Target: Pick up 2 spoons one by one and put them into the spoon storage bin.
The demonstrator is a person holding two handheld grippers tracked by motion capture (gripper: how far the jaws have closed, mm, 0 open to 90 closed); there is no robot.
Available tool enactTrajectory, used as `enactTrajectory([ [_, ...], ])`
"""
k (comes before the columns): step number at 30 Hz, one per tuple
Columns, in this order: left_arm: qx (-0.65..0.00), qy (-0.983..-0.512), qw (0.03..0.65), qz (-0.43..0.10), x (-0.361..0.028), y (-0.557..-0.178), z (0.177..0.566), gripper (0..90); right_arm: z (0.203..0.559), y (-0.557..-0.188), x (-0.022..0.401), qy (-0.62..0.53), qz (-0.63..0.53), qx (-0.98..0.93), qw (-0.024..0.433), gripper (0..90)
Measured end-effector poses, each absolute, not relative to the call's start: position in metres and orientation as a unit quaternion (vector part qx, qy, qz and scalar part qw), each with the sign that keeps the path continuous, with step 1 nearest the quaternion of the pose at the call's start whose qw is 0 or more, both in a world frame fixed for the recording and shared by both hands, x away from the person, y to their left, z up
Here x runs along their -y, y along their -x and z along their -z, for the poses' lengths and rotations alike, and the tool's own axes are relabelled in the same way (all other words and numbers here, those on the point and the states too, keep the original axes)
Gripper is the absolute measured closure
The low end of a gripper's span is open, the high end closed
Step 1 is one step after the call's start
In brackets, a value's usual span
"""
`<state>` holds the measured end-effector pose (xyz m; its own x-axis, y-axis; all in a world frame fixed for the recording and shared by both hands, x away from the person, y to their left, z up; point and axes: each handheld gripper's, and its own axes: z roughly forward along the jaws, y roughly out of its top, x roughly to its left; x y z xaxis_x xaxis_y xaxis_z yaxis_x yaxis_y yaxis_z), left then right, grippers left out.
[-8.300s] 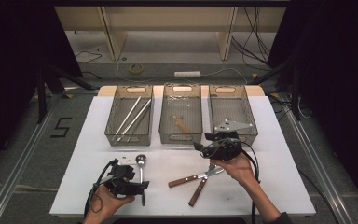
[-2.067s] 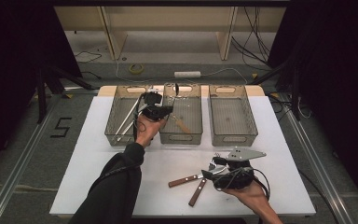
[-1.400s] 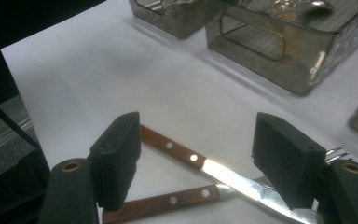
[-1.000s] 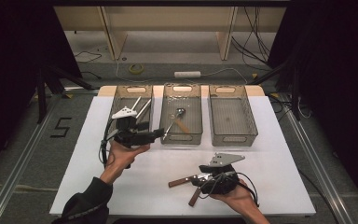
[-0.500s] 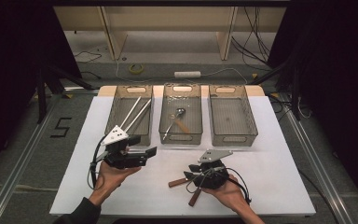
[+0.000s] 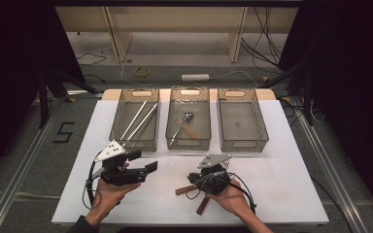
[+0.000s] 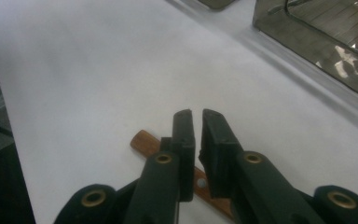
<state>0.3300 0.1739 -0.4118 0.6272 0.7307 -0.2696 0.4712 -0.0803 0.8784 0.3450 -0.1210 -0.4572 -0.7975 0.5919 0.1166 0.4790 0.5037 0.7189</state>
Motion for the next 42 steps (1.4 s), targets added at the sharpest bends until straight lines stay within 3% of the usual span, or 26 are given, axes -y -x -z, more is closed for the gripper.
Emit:
enactTrajectory([
  [14,-0.411,-0.722,0.541,-0.132,-0.181,-0.322,0.414,19.1,0.467,-0.352,0.11,-0.307,-0.37,-0.874,0.064,90.0],
  [42,-0.405,-0.725,0.539,-0.143,-0.181,-0.315,0.414,19.1,0.482,-0.358,0.091,-0.304,-0.33,-0.893,0.049,90.0],
])
